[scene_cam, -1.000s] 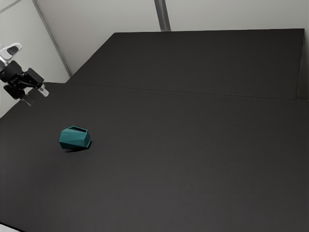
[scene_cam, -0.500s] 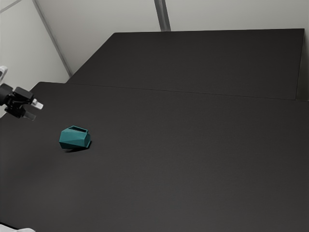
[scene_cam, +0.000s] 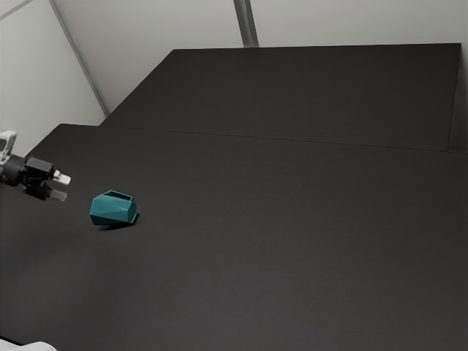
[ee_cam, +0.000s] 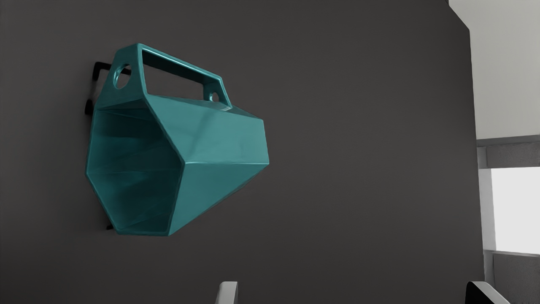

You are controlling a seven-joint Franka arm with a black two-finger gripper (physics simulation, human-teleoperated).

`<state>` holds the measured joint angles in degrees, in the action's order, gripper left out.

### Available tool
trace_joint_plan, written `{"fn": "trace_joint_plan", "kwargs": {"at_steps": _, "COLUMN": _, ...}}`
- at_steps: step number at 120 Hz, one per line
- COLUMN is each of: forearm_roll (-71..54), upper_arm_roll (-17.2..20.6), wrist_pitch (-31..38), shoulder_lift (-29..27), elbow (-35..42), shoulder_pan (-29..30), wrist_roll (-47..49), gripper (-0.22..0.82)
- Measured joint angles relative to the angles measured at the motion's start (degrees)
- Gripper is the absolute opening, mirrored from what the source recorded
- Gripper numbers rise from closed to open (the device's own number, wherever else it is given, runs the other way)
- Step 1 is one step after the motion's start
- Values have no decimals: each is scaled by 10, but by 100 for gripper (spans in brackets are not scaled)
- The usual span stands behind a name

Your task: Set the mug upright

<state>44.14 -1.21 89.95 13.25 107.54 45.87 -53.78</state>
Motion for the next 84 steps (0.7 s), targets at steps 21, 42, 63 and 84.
{"fn": "trace_joint_plan", "kwargs": {"at_steps": 21, "forearm_roll": 6, "upper_arm_roll": 1, "wrist_pitch": 4, "shoulder_lift": 32, "elbow": -5, "shoulder_pan": 4, "wrist_roll": -22, "gripper": 59}}
{"fn": "trace_joint_plan", "kwargs": {"at_steps": 42, "forearm_roll": 7, "upper_arm_roll": 4, "wrist_pitch": 18, "shoulder_lift": 64, "elbow": -21, "shoulder_pan": 5, "wrist_roll": -35, "gripper": 59}}
{"fn": "trace_joint_plan", "kwargs": {"at_steps": 63, "forearm_roll": 8, "upper_arm_roll": 5, "wrist_pitch": 29, "shoulder_lift": 88, "elbow": -46, "shoulder_pan": 3, "wrist_roll": -45, "gripper": 59}}
{"fn": "trace_joint_plan", "kwargs": {"at_steps": 84, "forearm_roll": 13, "upper_arm_roll": 8, "wrist_pitch": 36, "shoulder_lift": 127, "elbow": -78, "shoulder_pan": -5, "wrist_roll": -51, "gripper": 59}}
